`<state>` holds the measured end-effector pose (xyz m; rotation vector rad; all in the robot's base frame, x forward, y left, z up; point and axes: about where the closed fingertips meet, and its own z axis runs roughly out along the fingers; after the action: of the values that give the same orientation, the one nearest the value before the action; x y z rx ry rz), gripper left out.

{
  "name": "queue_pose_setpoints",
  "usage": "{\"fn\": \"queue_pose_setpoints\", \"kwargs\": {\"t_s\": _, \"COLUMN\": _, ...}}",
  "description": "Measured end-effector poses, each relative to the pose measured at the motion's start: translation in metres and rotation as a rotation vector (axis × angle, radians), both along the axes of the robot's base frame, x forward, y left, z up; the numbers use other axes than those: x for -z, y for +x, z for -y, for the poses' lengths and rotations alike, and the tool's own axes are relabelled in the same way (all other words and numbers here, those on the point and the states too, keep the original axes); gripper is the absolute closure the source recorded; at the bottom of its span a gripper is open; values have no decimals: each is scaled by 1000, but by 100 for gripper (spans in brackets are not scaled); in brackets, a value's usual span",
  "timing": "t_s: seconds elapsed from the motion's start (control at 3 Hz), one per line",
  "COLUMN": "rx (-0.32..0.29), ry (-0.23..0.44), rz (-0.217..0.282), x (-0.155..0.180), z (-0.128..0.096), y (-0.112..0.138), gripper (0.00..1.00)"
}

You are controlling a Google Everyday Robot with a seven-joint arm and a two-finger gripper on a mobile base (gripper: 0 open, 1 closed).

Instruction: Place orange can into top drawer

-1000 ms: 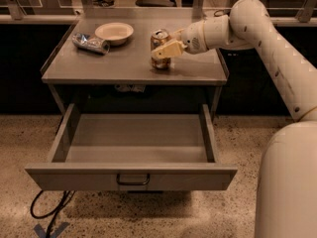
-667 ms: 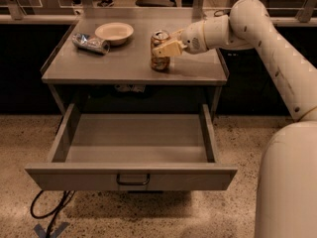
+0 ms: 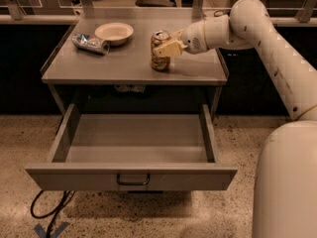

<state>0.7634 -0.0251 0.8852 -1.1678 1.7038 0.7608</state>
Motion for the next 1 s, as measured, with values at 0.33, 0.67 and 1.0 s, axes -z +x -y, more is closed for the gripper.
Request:
{"fn": "queue_pose_setpoints", "kwargs": {"t_s": 0.33, "rx": -61, "ry": 20, "rz": -34, "x": -5, "z": 11, "y": -26, "gripper": 100}}
{"fn": "queue_pose_setpoints", "kwargs": {"t_s": 0.67, "rx": -112, "ry": 35, "rz": -42, "x": -25, "z": 36, "y": -79, "gripper": 100}}
{"fn": "queue_pose_setpoints", "kwargs": {"t_s": 1.0, "rx": -148, "ry": 39, "rz": -127, "x": -20, "z": 58, "y": -152, "gripper": 100}}
